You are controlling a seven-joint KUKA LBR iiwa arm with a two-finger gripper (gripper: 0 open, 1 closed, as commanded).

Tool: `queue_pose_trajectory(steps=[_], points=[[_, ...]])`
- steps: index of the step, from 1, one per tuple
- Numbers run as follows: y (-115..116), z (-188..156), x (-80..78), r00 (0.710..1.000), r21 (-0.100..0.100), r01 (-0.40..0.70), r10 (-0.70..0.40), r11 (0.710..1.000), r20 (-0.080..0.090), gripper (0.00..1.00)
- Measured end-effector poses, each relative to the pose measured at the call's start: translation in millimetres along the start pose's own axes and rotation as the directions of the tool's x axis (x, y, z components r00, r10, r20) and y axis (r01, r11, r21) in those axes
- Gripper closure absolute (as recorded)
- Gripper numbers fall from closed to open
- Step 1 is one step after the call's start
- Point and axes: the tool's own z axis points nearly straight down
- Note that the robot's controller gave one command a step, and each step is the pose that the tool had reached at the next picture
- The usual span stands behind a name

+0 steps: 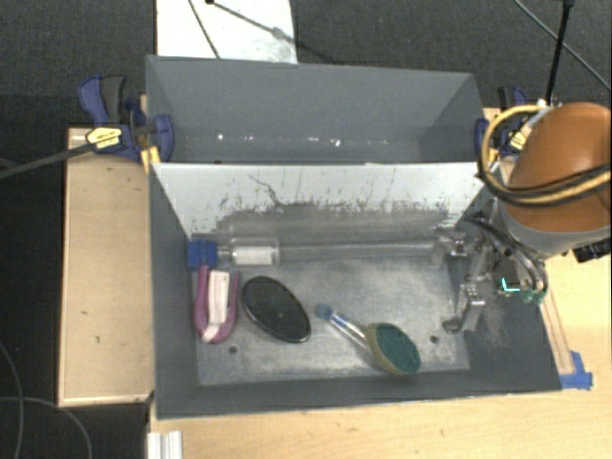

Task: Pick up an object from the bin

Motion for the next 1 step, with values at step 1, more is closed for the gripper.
queue_pose_trajectory(steps=[1], points=[[46.5,137.2,14.8,0.982,-0.001,0.186,-0.186,0.983,-0.005,0.0]])
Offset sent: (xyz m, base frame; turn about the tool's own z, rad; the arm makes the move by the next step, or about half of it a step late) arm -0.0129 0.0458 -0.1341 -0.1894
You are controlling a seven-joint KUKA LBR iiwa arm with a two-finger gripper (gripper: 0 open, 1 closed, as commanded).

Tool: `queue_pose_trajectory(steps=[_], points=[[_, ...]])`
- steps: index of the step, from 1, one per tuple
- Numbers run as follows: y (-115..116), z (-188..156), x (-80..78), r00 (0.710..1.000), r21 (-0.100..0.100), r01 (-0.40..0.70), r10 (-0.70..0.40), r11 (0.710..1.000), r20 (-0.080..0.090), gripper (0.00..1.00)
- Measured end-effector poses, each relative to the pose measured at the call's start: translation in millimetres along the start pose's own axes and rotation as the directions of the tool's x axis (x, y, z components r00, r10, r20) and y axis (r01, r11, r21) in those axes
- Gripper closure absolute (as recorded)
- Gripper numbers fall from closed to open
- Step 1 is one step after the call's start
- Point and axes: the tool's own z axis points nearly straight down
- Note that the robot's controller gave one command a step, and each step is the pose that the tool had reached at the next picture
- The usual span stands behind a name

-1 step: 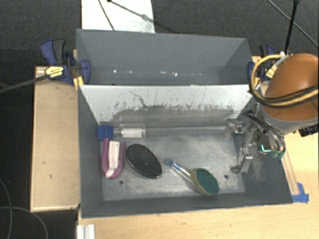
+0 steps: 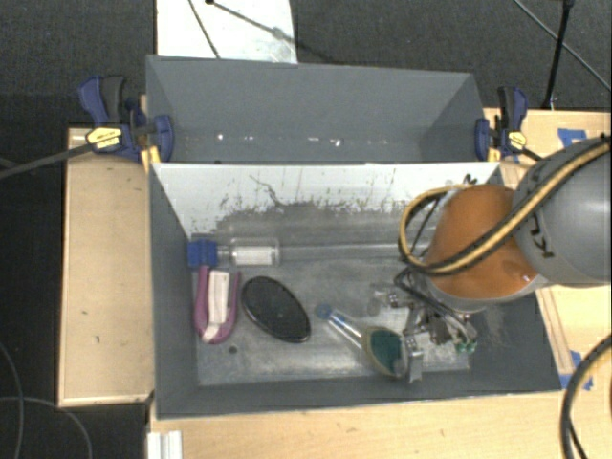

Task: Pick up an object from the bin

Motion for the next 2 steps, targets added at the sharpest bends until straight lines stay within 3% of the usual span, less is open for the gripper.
queue_pose_trajectory(steps=[1,2], points=[[-3.3,-5.4,-3.3,1.0,0.005,0.001,-0.002,1.0,0.012,1.0],[-22.7,-158.9,-20.9,1.0,0.006,0.019,-0.019,1.0,0.021,1.0]])
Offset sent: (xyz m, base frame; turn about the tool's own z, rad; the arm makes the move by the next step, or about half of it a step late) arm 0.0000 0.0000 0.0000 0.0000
